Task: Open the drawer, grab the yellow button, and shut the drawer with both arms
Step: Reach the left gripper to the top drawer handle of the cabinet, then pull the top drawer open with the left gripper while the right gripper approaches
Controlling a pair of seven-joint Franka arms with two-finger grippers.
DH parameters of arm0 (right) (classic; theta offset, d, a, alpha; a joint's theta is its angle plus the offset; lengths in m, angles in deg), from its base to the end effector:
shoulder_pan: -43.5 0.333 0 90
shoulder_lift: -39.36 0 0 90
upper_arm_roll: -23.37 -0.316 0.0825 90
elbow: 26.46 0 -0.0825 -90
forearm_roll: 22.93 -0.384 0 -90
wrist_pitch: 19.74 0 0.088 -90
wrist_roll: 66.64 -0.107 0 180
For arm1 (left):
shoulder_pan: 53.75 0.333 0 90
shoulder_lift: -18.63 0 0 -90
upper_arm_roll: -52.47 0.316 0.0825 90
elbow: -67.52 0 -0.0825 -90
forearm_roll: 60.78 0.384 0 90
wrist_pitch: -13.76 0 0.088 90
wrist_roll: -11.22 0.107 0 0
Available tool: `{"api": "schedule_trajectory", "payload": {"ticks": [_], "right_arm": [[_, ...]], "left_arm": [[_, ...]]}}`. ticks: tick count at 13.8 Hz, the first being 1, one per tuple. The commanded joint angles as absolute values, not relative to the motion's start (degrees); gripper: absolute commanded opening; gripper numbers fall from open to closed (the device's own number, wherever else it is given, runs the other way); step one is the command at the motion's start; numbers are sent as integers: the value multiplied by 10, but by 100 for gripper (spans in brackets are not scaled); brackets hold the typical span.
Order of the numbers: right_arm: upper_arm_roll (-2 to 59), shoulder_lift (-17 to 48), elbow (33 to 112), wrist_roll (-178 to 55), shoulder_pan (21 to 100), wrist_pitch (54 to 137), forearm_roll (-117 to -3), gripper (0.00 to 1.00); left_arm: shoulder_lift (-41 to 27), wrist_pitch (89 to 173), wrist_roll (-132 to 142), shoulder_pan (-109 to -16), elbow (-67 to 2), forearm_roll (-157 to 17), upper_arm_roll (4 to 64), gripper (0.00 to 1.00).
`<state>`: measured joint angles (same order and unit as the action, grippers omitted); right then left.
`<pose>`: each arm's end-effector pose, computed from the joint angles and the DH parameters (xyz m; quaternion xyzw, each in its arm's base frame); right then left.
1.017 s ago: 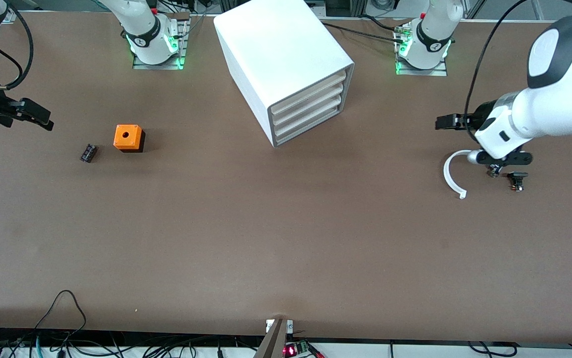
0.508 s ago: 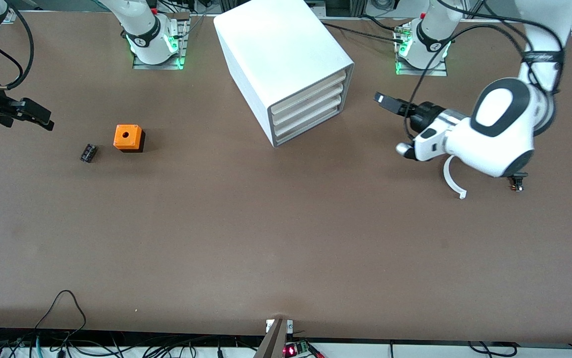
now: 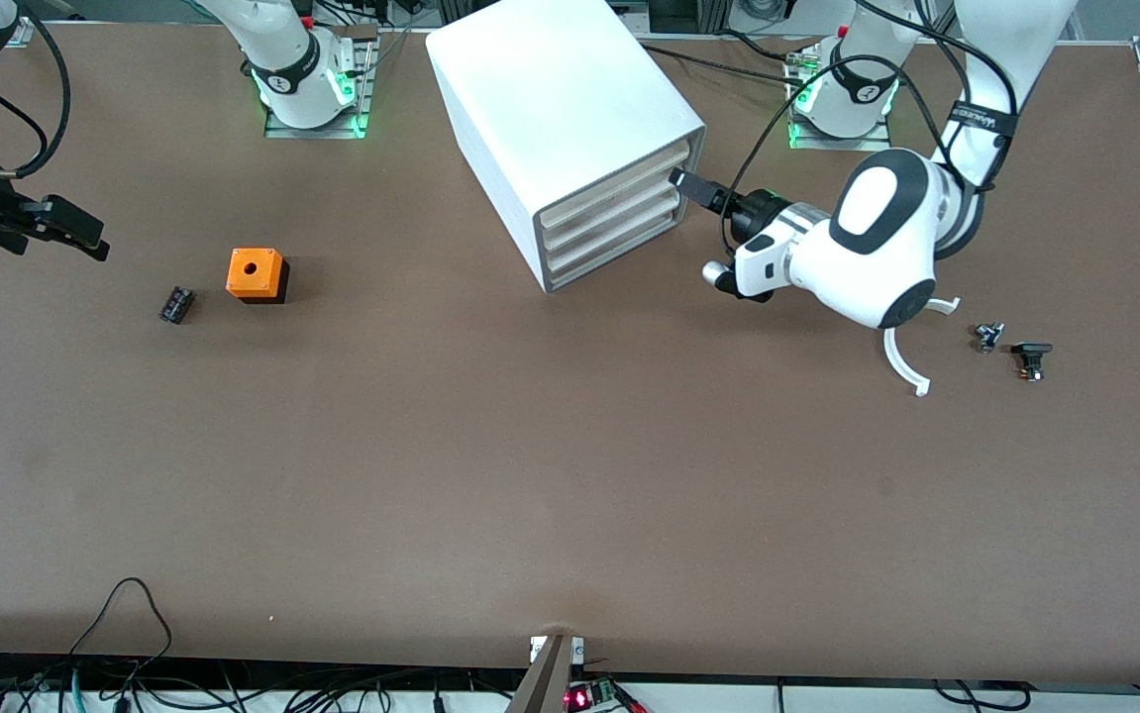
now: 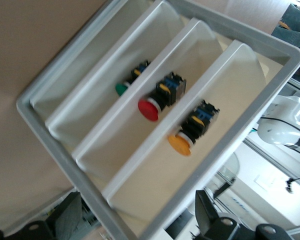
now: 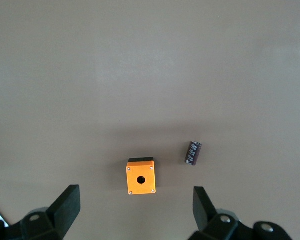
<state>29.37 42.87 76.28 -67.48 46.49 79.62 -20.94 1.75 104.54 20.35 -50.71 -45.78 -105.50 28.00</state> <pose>0.5426 -0.0331 0.5663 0.9994 -0.0307 0.0007 0.0140 0.4773 -0.2583 0.3341 0.8513 -0.1110 -0.3471 0.3776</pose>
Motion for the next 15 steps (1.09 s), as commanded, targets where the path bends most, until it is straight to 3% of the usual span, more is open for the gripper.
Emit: {"api": "schedule_trajectory", "payload": {"ticks": [1,4,9,10,12,15], "right_arm": [[289,428,750,-673,473,796,-221,100],[286,411,750,-666,475,797,-227,100],[286,385,744,-666,517,810,-230,100],[286,369,738,-666,522,819,-245,100],[286,336,725,-665,539,842,-268,100],[286,299,709,-665,565,870,-268,100]], "left_arm": [[50,1080,297,-497,-496,-1068,280,100],[45,1103,306,-496,-502,-1085,278,99],[47,1161,302,-498,-547,-1111,230,82],[47,1162,297,-498,-552,-1111,222,69],[47,1162,292,-499,-561,-1111,209,58],[46,1175,294,-502,-570,-1110,206,18]]}}
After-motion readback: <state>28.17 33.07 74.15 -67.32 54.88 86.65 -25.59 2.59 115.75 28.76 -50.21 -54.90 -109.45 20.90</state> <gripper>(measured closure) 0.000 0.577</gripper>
